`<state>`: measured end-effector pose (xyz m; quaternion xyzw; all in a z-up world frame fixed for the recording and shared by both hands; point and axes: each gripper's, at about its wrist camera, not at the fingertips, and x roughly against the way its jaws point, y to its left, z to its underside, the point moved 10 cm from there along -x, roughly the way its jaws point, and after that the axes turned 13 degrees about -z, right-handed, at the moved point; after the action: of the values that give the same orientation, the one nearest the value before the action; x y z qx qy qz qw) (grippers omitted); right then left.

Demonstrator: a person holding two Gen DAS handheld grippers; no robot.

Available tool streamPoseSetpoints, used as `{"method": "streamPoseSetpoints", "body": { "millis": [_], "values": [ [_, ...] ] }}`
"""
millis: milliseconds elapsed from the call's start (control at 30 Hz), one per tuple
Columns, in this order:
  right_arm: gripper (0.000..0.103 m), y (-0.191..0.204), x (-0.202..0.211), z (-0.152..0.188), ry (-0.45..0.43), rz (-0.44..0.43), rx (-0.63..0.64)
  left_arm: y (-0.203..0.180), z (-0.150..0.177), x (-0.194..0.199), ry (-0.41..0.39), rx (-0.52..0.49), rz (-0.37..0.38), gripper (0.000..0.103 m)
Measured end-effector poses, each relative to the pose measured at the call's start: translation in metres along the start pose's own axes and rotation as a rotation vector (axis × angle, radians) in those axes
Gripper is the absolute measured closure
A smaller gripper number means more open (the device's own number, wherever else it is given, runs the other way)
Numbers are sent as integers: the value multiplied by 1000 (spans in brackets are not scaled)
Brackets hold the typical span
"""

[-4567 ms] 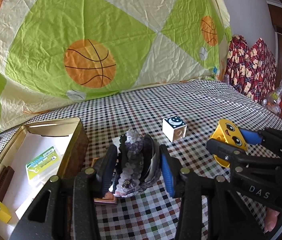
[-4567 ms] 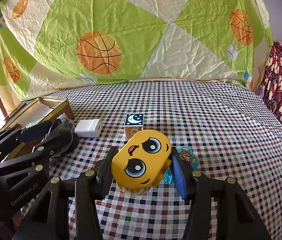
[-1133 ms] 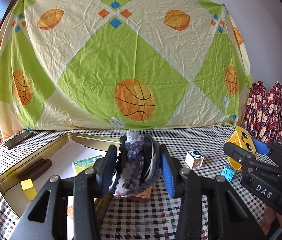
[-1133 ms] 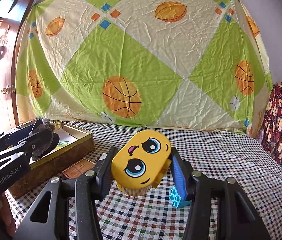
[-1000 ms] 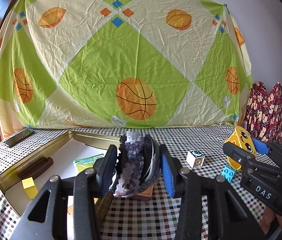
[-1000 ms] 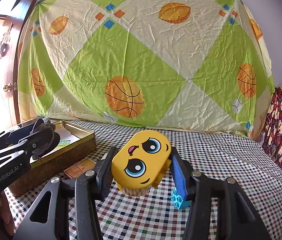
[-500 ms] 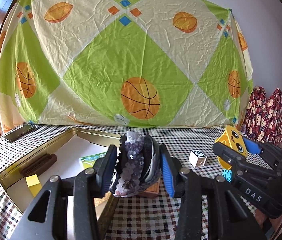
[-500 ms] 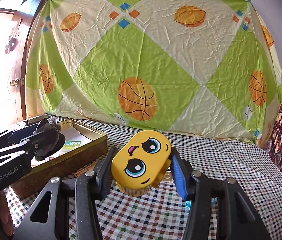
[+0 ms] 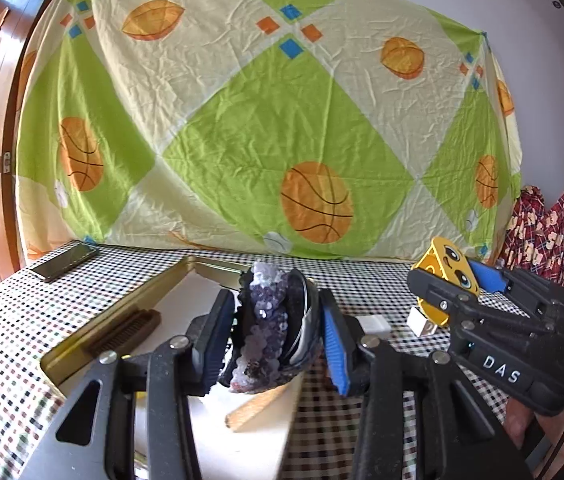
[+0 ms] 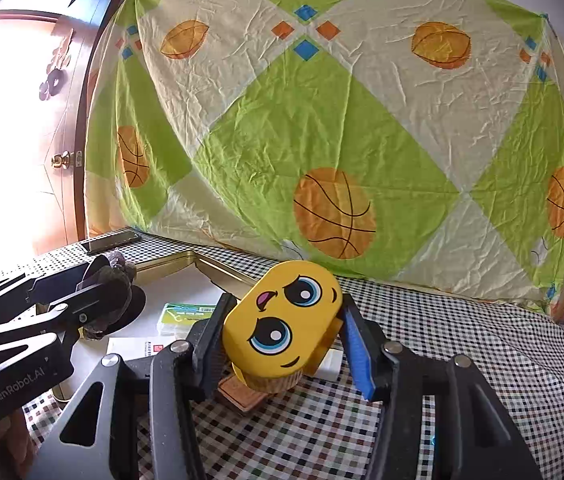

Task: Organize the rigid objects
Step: 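Lower the geode into the tin with the left tool while the right tool drops the yellow toy in, then grasp the copper engraved plaque with the right tool and lift it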

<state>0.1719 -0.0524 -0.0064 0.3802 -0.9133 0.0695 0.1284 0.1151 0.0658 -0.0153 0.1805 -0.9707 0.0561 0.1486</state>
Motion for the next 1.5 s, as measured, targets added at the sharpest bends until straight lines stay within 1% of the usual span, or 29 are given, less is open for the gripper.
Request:
{"method": "streamPoseSetpoints", "body": {
  "millis": [167,333,433,533,633,833,900,967,1033,1067,1100,1133,1200,1267,1333,1367,1433,1500],
  "values": [
    [49,16,-29,-7,44,-85,-28,32,-5,-12,20,0,-50,61],
    [49,33,-67,-6,122,-150,-41,56,-4,-33,77,-12,-82,61],
    [49,45,-88,-1,168,-173,-32,64,-4,-42,107,-20,-87,61],
    [49,55,-104,4,206,-187,-20,71,-3,-52,127,-39,-107,61],
    [49,65,-116,10,233,-202,-14,76,1,-61,160,-54,-115,61],
    [49,78,-132,19,274,-220,-7,84,6,-71,185,-75,-139,60],
    [48,81,-135,23,296,-235,-8,89,7,-74,190,-72,-158,58],
    [31,79,-130,21,282,-213,0,92,6,-73,187,-64,-169,49],
    [30,72,-122,19,268,-218,-13,92,4,-68,166,-45,-163,34],
    [30,66,-116,19,267,-207,-21,92,2,-65,156,-35,-164,30],
    [30,58,-108,20,262,-193,-21,91,1,-61,147,-26,-161,25],
    [30,49,-100,21,255,-177,-17,90,-1,-58,136,-20,-155,22],
    [30,21,-87,29,266,-104,-35,84,-4,-52,114,-8,-151,9],
    [30,-9,-78,37,275,-51,-91,78,-6,-48,105,8,-149,2],
    [30,-36,-72,46,288,17,-132,67,-8,-45,100,10,-132,2],
    [30,-44,-71,50,297,35,-146,61,-8,-45,100,4,-125,2],
    [30,-51,-73,58,324,33,-179,49,-8,-44,102,-16,-117,1],
    [30,-49,-79,63,353,18,-199,42,-8,-47,111,-36,-132,1]
  ]
}}
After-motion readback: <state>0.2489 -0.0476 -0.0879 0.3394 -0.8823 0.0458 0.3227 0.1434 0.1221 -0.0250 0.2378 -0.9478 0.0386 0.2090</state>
